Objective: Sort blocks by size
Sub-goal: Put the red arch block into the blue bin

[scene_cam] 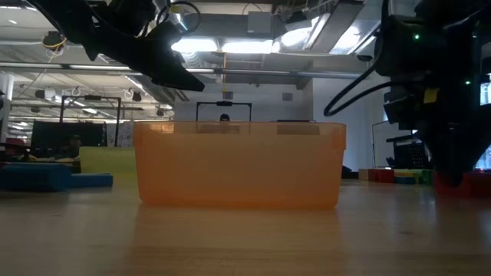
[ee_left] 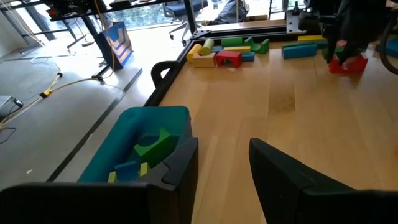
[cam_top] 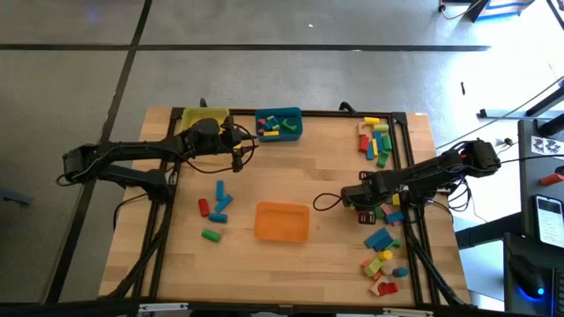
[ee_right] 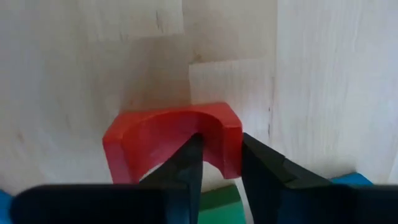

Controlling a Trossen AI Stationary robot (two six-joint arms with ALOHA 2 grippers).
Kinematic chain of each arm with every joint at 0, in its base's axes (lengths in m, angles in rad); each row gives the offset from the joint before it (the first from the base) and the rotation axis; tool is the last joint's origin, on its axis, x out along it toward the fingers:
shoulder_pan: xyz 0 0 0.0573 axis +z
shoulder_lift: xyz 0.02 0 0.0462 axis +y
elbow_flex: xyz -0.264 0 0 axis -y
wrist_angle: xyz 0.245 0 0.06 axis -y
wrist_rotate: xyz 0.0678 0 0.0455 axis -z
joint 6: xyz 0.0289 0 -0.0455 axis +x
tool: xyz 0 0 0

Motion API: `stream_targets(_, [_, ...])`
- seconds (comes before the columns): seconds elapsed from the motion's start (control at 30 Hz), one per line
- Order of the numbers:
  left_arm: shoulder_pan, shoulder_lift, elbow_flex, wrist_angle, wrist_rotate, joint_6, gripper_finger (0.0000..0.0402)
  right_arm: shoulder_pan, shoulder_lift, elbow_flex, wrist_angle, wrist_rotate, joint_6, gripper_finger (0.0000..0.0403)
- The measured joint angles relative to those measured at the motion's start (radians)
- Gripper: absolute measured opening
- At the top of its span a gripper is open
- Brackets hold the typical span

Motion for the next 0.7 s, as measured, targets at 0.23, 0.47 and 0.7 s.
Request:
stream_targets(0.23, [0.000, 0.000, 0.000, -0.002, 0.000, 0.000, 0.0127, 0.000, -0.002, 0.003, 0.000, -0.004, -0.008, 0.0056])
stream_targets(0.47, [0.000, 0.000, 0.000, -0.003, 0.000, 0.000, 0.0127, 0.000, 0.001, 0.055, -0.003, -0.003, -0.008, 0.0051])
stream_targets(0.7, [0.000, 0.000, 0.000, -0.005, 0.000, 0.017, 0.0127, 0.000, 0.002, 0.120, -0.002, 0.011, -0.008, 0.0050])
